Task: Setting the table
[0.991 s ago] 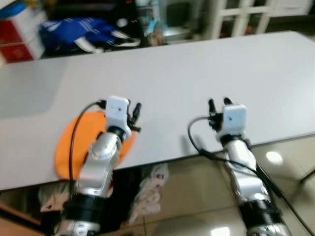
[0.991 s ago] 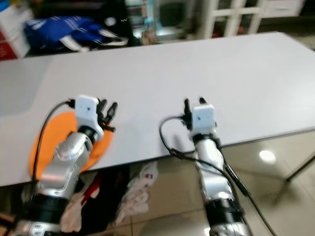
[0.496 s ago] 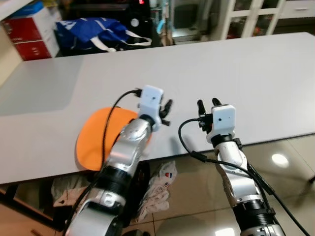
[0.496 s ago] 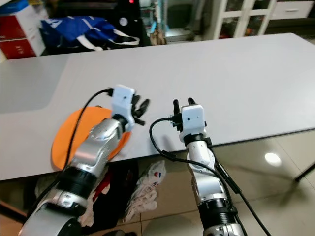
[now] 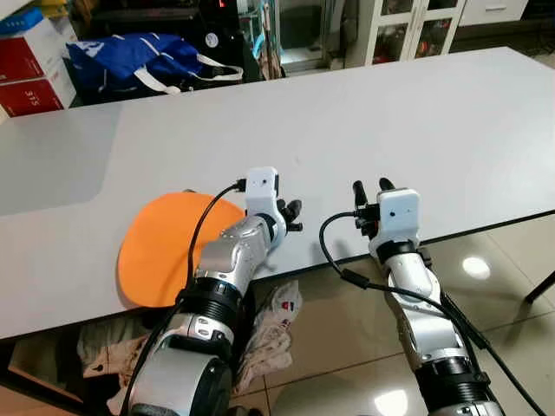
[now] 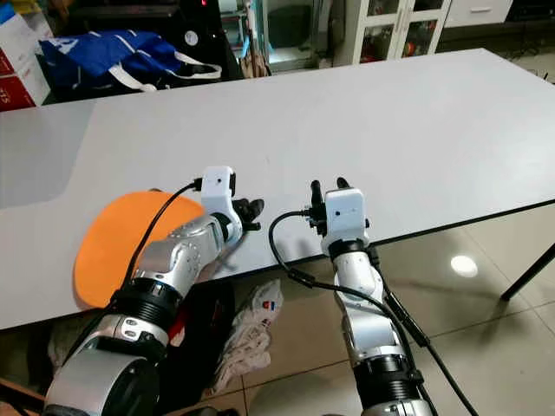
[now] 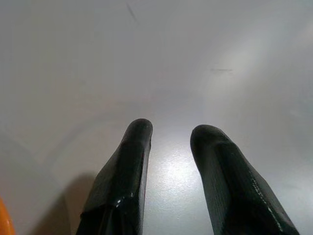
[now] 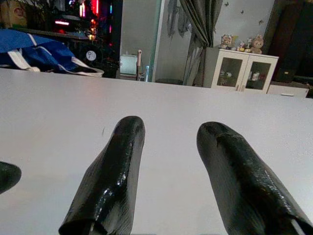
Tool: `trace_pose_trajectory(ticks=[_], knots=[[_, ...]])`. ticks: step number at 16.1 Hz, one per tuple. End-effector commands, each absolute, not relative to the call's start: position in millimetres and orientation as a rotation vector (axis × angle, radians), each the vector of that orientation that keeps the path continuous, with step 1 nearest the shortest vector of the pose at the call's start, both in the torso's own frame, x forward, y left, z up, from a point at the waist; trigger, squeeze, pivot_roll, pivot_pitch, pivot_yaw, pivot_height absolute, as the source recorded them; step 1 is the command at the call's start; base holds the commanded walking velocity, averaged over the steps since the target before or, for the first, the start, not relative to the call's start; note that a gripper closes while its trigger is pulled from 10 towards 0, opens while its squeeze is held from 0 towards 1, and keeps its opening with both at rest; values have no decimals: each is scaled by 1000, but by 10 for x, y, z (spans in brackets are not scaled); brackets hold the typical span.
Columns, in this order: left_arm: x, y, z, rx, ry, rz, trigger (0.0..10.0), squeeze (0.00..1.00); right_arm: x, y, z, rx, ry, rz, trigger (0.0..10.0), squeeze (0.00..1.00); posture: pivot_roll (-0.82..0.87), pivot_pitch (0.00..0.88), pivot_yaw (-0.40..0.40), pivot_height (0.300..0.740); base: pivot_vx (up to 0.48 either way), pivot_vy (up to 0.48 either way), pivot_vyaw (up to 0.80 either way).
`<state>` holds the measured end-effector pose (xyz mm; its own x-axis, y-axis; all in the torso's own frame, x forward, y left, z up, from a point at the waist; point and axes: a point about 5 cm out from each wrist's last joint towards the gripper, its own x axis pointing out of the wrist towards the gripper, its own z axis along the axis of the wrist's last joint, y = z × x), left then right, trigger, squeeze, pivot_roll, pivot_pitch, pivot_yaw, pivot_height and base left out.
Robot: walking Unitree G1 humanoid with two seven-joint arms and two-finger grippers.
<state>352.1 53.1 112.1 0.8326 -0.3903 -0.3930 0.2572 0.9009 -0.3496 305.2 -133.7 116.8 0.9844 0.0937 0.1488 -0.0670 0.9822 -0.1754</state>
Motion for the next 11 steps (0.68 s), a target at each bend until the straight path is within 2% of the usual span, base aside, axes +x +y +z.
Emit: trace_pose_trajectory(ticks=[1, 11], knots=[[3553, 483, 1177, -294, 481, -343, 10000, 0, 3045, -1334, 1188, -159, -156, 79, 10000, 0, -164, 0, 88, 740, 0, 0, 0], [3503, 630, 1338, -228, 411, -321, 10000, 0, 3047, -1329, 1176, -153, -138, 85, 10000, 0, -144, 0, 73, 740, 0, 0, 0]])
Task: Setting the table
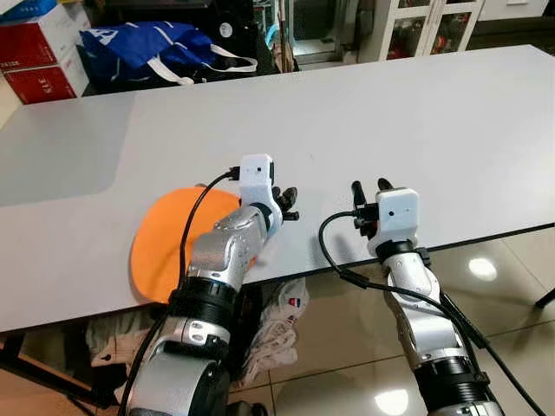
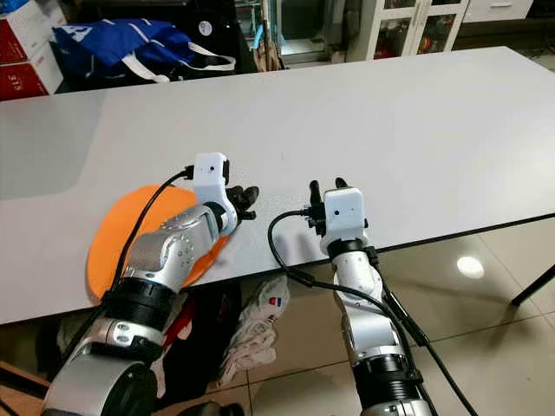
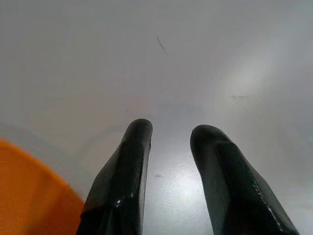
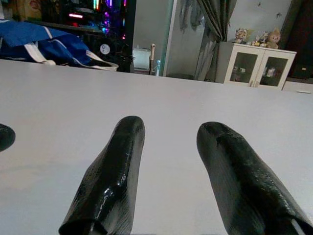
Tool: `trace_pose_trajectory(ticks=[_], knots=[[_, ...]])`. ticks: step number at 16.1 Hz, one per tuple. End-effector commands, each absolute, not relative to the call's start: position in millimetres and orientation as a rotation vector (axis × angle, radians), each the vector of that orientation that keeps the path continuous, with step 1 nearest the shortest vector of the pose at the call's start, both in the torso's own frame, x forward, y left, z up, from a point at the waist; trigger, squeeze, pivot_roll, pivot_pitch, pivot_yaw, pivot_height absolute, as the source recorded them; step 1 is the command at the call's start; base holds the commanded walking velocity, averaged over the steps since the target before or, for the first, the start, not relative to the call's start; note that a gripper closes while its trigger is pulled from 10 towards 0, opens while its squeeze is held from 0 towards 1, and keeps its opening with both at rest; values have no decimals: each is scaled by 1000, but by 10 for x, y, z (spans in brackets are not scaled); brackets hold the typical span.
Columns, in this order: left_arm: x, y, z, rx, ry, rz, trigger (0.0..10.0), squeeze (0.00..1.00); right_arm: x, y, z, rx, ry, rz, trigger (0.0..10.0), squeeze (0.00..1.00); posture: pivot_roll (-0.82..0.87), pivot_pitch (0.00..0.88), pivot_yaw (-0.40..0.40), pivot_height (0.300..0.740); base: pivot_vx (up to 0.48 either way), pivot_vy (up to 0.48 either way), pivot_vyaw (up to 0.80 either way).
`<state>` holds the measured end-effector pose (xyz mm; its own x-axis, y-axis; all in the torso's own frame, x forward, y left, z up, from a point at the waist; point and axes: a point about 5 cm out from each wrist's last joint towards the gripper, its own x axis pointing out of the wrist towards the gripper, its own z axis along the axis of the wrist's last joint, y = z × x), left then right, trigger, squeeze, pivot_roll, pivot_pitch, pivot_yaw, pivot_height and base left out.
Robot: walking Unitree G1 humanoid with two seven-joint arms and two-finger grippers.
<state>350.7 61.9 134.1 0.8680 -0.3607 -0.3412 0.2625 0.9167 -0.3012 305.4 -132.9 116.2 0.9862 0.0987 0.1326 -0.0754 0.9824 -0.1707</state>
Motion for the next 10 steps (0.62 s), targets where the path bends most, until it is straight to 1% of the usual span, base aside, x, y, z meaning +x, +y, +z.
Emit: trace_pose_trajectory(ticks=[1, 3, 5, 7, 9, 10], knots=[[3488, 666, 1316, -224, 419, -311, 10000, 0, 3049, -1325, 1174, -152, -136, 87, 10000, 0, -143, 0, 71, 740, 0, 0, 0], [3474, 745, 1268, -211, 437, -285, 10000, 0, 3050, -1318, 1175, -149, -135, 89, 10000, 0, -141, 0, 71, 740, 0, 0, 0], [3470, 737, 1315, -202, 389, -312, 10000, 0, 3056, -1308, 1188, -147, -140, 93, 10000, 0, -139, 0, 68, 740, 0, 0, 0], [3460, 784, 1524, -150, 224, -336, 10000, 0, 3060, -1294, 1191, -142, -140, 100, 10000, 0, -136, 0, 66, 740, 0, 0, 0], [3425, 924, 1639, -87, 125, -313, 10000, 0, 3054, -1285, 1174, -123, -129, 108, 10000, 0, -122, 0, 67, 740, 0, 0, 0], [3368, 1122, 1628, -24, 106, -266, 10000, 0, 3046, -1271, 1153, -79, -111, 117, 10000, 0, -110, 1, 68, 740, 0, 0, 0]])
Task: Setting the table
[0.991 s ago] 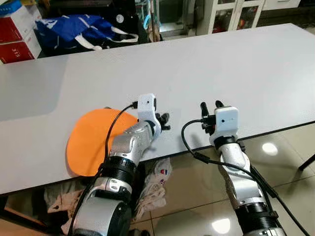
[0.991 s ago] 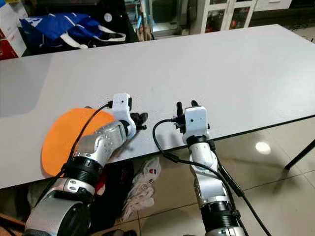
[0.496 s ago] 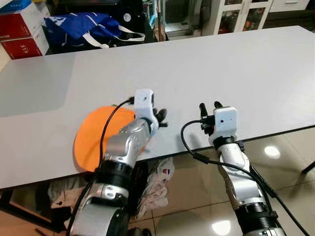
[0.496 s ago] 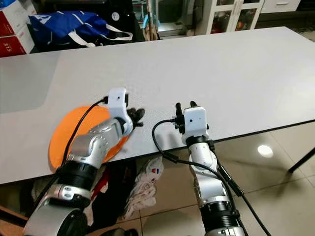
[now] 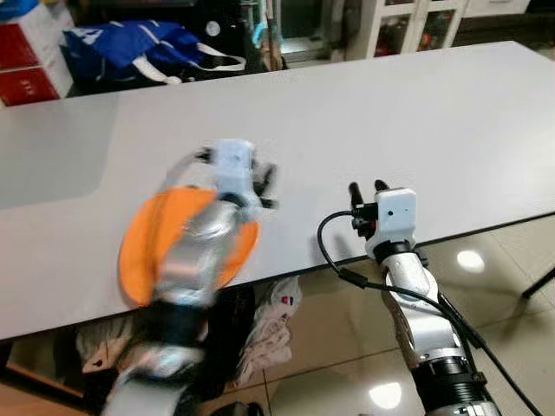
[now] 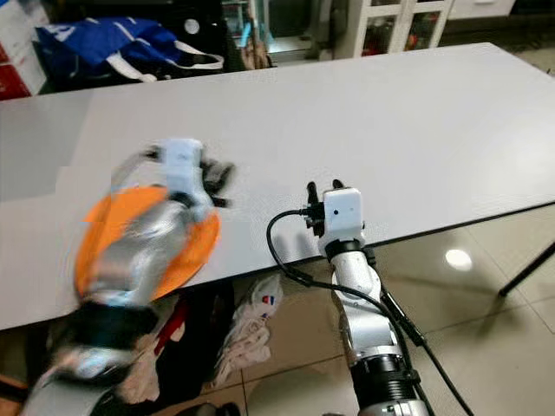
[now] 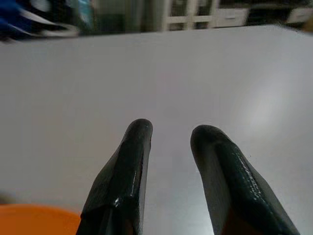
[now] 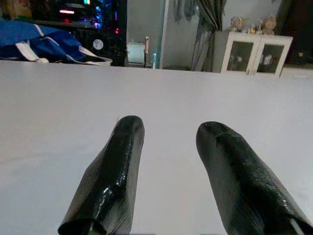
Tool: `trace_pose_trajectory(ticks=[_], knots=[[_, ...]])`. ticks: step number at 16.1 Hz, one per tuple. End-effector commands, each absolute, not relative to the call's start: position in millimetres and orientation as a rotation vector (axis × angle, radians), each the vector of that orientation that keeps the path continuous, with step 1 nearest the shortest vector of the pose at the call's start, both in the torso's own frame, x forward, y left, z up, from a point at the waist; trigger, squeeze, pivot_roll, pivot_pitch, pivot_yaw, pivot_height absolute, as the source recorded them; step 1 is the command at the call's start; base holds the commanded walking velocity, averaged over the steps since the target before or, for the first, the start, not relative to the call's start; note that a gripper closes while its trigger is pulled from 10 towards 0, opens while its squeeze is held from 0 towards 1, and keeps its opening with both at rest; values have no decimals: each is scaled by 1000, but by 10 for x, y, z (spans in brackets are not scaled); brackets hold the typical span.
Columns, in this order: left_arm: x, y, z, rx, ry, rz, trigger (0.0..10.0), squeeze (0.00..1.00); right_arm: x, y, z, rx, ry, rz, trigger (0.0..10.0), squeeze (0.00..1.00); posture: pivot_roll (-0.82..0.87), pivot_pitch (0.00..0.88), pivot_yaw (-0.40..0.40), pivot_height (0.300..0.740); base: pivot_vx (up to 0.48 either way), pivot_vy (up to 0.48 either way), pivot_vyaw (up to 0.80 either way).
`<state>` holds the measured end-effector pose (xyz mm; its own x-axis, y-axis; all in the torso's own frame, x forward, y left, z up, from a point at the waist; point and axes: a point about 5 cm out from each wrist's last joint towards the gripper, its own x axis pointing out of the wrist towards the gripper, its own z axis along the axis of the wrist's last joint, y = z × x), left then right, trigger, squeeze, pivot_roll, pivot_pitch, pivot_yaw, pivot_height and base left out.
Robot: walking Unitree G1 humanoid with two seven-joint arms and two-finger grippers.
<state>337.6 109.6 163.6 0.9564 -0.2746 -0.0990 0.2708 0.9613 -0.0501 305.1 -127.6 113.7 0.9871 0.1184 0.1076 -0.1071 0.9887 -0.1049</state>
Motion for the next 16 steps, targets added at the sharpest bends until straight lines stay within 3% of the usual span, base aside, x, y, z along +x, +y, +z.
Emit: trace_pose_trajectory(ticks=[1, 4, 7, 16], knots=[[3281, 1358, 1580, 21, 106, -208, 10000, 0, 3045, -1249, 1120, 2, -78, 131, 10000, 0, -86, 19, 69, 740, 0, 0, 0], [3084, 1853, 1508, 96, 118, -61, 10000, 0, 3075, -1127, 1080, 98, -34, 209, 10000, 0, -52, 26, 59, 740, 0, 0, 0], [2901, 2126, 1613, 116, 102, 36, 10000, 0, 3117, -970, 987, 233, 56, 285, 10000, 0, 1, 26, 30, 740, 0, 0, 0], [2902, 2138, 1763, 104, 60, 71, 10000, 0, 3253, -536, 966, 480, 190, 460, 10000, 0, 6, 0, 3, 740, 0, 0, 0]])
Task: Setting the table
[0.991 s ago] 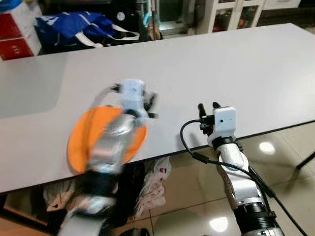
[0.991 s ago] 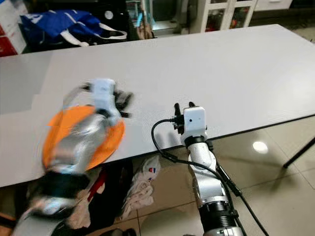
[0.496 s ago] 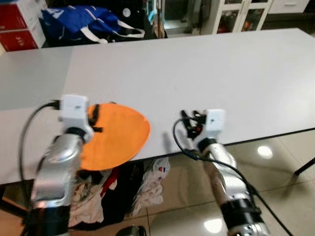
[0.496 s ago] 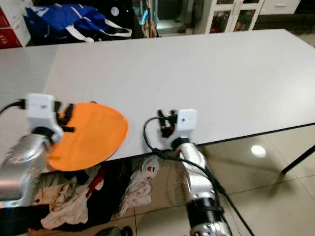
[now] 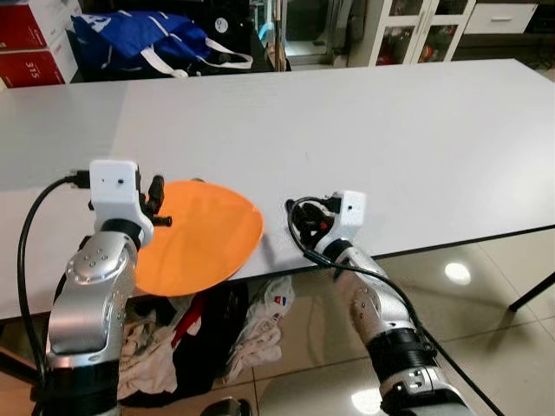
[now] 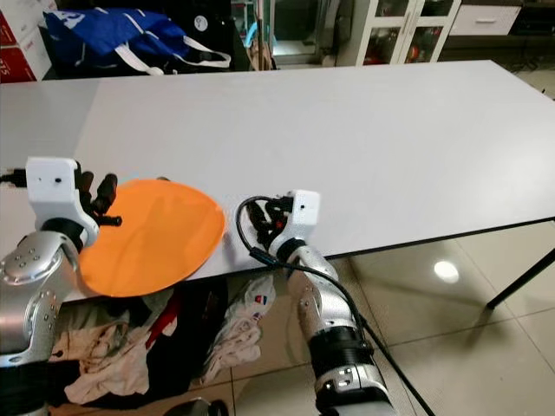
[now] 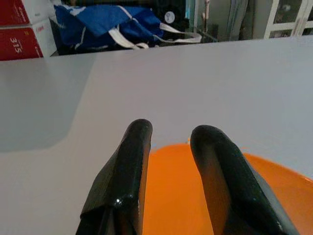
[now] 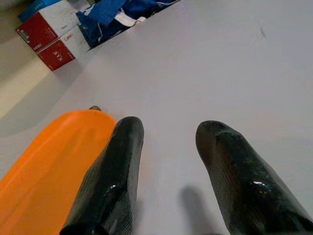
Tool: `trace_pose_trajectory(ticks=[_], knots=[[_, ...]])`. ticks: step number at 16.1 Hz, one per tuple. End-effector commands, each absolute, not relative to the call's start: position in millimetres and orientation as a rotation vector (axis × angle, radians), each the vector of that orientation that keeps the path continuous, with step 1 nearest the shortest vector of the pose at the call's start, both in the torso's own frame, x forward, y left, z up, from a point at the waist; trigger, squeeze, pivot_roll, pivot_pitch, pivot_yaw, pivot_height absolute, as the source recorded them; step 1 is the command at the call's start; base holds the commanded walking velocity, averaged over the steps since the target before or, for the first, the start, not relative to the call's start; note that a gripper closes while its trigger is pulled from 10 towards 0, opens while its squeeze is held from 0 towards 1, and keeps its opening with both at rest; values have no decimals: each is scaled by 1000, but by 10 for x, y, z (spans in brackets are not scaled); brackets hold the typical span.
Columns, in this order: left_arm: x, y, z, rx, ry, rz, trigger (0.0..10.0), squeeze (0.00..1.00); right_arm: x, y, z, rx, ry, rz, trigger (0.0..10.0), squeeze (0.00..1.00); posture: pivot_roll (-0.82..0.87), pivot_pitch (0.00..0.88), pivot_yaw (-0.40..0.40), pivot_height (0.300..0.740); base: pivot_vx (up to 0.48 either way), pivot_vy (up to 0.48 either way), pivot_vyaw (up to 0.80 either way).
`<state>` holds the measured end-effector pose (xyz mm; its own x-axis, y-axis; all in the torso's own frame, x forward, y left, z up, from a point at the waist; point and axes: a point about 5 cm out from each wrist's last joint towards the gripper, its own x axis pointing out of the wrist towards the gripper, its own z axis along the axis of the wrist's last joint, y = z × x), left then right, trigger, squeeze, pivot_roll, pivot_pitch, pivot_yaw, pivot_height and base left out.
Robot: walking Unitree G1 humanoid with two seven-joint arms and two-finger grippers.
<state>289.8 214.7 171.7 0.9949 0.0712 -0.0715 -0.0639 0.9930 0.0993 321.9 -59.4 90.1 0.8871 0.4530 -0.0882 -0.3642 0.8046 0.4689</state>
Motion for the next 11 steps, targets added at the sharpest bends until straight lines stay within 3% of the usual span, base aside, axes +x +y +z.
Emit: trace_pose_trajectory(ticks=[1, 4, 6, 11], knots=[[2902, 2128, 1740, 111, 62, 65, 10000, 0, 3277, -530, 1036, 414, 139, 456, 10000, 0, 6, 0, 3, 740, 0, 0, 0], [2920, 2088, 1583, 107, 79, 38, 10000, 0, 3292, -709, 1271, -119, -150, 376, 10000, 0, -23, 0, 11, 740, 0, 0, 0], [2956, 2025, 1438, 117, 117, 8, 10000, 0, 3263, -883, 1267, -141, -163, 324, 10000, 0, -50, 0, 16, 740, 0, 0, 0], [2967, 1694, 1238, -104, 304, -82, 10000, 0, 3137, -1070, 1130, -160, -149, 261, 10000, 0, -80, 0, 24, 740, 0, 0, 0]])
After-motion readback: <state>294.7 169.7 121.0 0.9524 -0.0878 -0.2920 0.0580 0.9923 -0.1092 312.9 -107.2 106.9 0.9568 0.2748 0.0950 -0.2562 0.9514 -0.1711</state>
